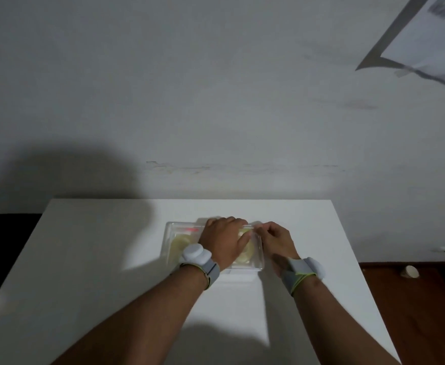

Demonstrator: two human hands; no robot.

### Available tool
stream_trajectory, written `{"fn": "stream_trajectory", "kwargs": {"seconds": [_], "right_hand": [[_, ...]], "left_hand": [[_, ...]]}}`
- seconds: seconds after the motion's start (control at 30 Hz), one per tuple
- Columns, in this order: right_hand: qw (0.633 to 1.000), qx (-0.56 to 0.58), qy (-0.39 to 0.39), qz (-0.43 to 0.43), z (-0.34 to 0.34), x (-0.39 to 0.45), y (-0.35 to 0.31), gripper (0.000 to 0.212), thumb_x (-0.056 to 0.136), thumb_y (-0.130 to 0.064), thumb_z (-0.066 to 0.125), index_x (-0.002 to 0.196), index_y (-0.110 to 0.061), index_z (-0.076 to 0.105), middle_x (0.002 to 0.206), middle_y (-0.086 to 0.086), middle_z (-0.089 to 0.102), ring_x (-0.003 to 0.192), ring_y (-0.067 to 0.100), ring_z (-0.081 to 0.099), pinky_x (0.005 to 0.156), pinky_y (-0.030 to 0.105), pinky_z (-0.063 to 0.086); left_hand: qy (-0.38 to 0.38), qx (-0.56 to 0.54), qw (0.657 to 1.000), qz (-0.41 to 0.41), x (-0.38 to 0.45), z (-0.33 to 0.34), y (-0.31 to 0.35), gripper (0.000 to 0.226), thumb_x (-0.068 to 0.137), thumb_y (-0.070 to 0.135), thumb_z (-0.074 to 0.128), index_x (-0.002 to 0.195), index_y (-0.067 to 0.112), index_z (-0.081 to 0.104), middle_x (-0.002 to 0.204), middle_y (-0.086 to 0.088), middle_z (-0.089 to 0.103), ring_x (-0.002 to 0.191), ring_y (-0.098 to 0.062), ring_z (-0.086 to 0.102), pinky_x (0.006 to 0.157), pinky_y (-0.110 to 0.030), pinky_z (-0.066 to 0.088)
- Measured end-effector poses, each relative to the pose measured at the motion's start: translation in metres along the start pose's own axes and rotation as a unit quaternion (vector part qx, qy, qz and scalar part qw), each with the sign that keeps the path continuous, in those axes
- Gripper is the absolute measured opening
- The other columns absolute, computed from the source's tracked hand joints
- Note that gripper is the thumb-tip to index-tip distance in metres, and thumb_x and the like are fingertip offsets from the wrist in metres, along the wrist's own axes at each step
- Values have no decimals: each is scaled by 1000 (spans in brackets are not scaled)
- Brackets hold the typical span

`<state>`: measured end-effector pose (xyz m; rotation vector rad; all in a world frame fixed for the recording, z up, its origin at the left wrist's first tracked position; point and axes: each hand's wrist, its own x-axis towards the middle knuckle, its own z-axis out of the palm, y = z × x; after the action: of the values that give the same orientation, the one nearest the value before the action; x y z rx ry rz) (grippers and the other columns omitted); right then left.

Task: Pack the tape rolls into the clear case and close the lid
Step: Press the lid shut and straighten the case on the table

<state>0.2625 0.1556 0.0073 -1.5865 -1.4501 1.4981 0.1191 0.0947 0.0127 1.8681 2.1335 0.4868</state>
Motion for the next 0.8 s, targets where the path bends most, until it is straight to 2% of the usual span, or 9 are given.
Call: {"fn": "stream_trajectory", "kwargs": {"seconds": [0.1, 0.2, 0.3, 0.37, 0.43, 0.53, 0.67, 0.8], "right_hand": [[998, -30, -18, -58, -2, -4, -4, 10, 93, -15, 61, 95, -6, 66, 96, 9, 70, 91, 26, 65, 85, 38, 52], [988, -75, -45, -127, -18, -14, 1, 20, 96, -13, 55, 115, -7, 59, 112, 9, 66, 100, 26, 65, 90, 41, 53], [976, -109, -130, -136, -39, -24, 6, 37, 94, -14, 60, 130, -16, 53, 130, 1, 59, 111, 17, 62, 96, 35, 52], [964, -142, -192, -115, -47, -29, 6, 57, 88, -15, 69, 139, -21, 46, 138, -3, 53, 116, 18, 59, 98, 38, 52], [956, -168, -215, -111, -50, -34, 3, 68, 83, -16, 75, 142, -25, 43, 140, -4, 51, 116, 20, 59, 95, 42, 54], [959, -155, -214, -107, -46, -38, -3, 72, 80, -12, 77, 142, -23, 43, 142, -2, 50, 114, 24, 61, 90, 45, 56], [955, -172, -216, -108, -45, -39, -8, 73, 80, -11, 77, 144, -21, 41, 144, 0, 47, 112, 26, 62, 88, 46, 56], [951, -197, -209, -116, -44, -42, -14, 78, 81, -13, 77, 147, -21, 35, 148, 0, 42, 119, 25, 56, 93, 44, 54]], "left_hand": [[-2, -5, 1000, 18, -1, -3, -1, 47, 100, 49, 46, 141, 26, 53, 138, 4, 60, 127, -19, 53, 108, -34, 29], [-30, -27, 996, 79, -9, -5, -3, 62, 100, 50, 48, 152, 20, 36, 154, 1, 42, 140, -20, 40, 116, -34, 23], [-62, -13, 990, 128, -19, -6, -8, 76, 95, 60, 48, 156, 19, 28, 162, 3, 29, 149, -16, 23, 122, -27, 1], [-76, 0, 988, 138, -23, -7, -12, 83, 92, 67, 47, 157, 20, 25, 165, 6, 23, 152, -11, 14, 117, -19, -13], [-82, -4, 987, 139, -23, -7, -13, 86, 90, 69, 49, 157, 21, 25, 165, 7, 21, 152, -9, 11, 113, -15, -18], [-86, -9, 987, 138, -22, -7, -13, 86, 90, 71, 49, 157, 21, 27, 165, 9, 22, 151, -7, 11, 114, -15, -18], [-97, 7, 986, 139, -24, -7, -13, 87, 90, 73, 42, 158, 21, 25, 166, 7, 18, 153, -7, 6, 118, -22, -14], [-108, 52, 981, 153, -29, -9, -17, 88, 92, 76, 28, 161, 22, 12, 169, 7, 2, 153, -7, -8, 120, -29, -17]]}}
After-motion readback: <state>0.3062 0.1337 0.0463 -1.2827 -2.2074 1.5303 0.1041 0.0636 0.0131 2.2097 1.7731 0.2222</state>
